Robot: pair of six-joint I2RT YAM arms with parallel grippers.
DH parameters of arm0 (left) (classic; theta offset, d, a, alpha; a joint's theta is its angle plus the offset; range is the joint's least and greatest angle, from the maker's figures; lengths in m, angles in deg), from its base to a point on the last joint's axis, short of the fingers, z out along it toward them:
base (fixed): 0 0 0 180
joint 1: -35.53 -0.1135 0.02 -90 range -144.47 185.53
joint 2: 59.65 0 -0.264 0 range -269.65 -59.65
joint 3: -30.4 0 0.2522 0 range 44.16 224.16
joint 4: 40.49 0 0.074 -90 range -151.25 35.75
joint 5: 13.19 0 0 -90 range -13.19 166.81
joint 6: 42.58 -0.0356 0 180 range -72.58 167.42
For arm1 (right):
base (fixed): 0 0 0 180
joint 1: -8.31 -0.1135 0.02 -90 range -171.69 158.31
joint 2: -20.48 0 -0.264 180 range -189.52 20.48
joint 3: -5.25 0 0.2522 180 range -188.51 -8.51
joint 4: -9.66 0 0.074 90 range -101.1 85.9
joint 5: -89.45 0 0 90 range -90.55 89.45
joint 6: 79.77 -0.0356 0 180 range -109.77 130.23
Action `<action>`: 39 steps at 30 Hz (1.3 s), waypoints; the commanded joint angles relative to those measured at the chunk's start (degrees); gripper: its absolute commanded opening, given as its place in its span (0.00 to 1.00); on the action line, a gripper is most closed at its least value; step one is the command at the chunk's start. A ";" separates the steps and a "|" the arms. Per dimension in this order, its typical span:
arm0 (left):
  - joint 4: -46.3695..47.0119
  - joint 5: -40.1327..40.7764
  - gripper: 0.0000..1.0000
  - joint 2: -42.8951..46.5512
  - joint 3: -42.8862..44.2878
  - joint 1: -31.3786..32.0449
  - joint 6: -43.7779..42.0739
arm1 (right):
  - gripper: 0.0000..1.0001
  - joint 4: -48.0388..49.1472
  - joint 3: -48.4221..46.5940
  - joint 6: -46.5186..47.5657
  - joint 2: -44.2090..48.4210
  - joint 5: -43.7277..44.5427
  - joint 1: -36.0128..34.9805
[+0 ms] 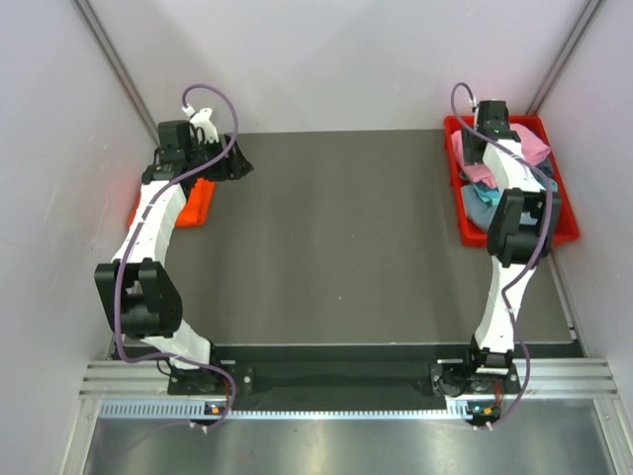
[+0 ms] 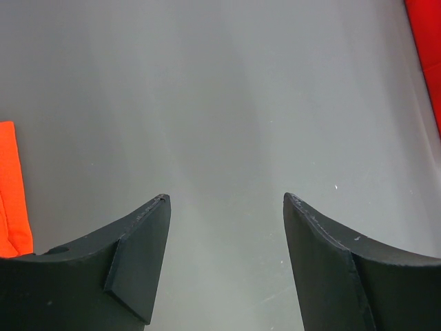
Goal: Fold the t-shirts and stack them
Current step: Grab the tshirt from the pile
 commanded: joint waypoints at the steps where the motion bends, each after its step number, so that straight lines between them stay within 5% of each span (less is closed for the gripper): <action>1: 1.55 -0.25 0.71 0.34 2.61 0.16 -0.41 | 0.68 1.90 -0.50 1.26 -0.15 0.94 0.74; 4: 1.55 -0.16 0.71 0.25 2.52 0.16 -0.41 | 0.55 1.90 0.03 1.35 -0.24 0.59 0.83; 7: 1.55 -0.07 0.71 0.16 2.52 0.16 -0.41 | 0.09 2.07 0.30 1.35 -0.41 0.94 0.83; 9: 1.64 -0.16 0.71 0.16 2.69 0.16 -0.41 | 0.00 2.16 0.38 1.18 0.11 1.12 0.83; 14: 1.99 -0.25 0.71 0.34 2.78 0.16 -0.15 | 0.00 2.16 1.26 0.65 1.95 1.03 1.09; 15: 1.99 -0.51 0.71 0.25 2.87 0.16 -0.06 | 0.05 2.16 1.70 0.21 2.57 1.64 1.09; 18: 1.99 -0.68 0.71 0.42 2.78 0.16 0.29 | 0.50 1.55 2.67 -0.58 3.19 1.64 1.35; 19: 1.99 -0.77 0.71 0.51 2.69 0.16 0.29 | 0.57 1.37 3.37 -0.67 3.27 1.30 1.53; 22: 1.82 -0.51 0.71 0.87 2.08 0.24 0.03 | 0.57 0.76 3.90 -0.32 2.58 -0.02 2.23; 26: 1.29 -0.33 0.71 1.13 1.64 0.16 -0.32 | 0.47 0.49 3.02 0.30 0.47 -1.17 3.02; 33: 1.38 -0.07 0.71 0.52 2.52 0.24 -0.50 | 0.00 0.58 0.47 0.30 1.77 -2.84 3.29; 39: 2.52 -1.04 0.71 -0.36 3.31 0.59 1.17 | 0.00 -0.38 -0.58 -0.84 8.27 -5.29 3.20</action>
